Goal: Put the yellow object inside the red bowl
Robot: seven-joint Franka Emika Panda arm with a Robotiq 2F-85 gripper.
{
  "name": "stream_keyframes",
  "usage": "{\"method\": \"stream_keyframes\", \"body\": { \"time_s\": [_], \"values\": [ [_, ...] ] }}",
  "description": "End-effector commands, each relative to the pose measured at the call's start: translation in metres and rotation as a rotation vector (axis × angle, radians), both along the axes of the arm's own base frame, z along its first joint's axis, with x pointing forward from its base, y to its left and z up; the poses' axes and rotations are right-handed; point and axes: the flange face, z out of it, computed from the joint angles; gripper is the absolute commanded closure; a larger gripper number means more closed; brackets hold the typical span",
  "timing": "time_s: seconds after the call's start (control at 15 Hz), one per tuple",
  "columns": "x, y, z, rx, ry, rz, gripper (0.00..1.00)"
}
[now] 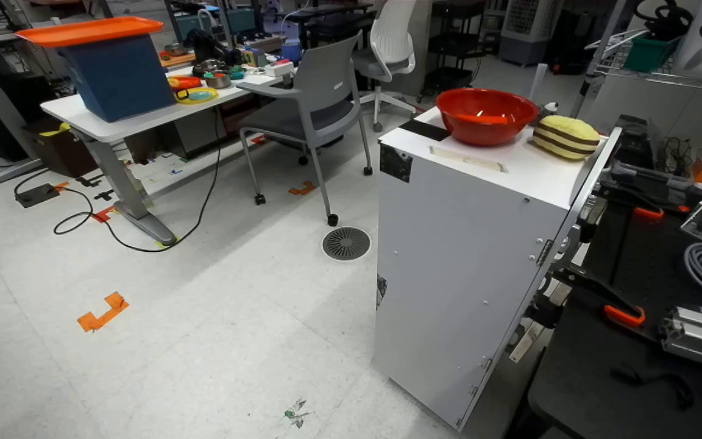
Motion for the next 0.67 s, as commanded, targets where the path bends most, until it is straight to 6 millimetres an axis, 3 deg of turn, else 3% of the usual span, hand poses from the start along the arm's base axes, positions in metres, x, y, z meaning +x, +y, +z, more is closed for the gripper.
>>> {"method": "stream_keyframes", "body": {
  "time_s": [0.0, 0.2, 0.27, 0.6],
  "values": [
    [-0.017, -0.009, -0.006, 0.025, -0.004, 0.060, 0.00],
    [-0.025, -0.017, -0.014, 0.044, 0.005, 0.053, 0.00],
    [-0.016, -0.013, -0.015, 0.017, 0.024, 0.048, 0.00],
    [-0.017, -0.013, -0.018, 0.017, 0.031, 0.049, 0.00]
  ]
}}
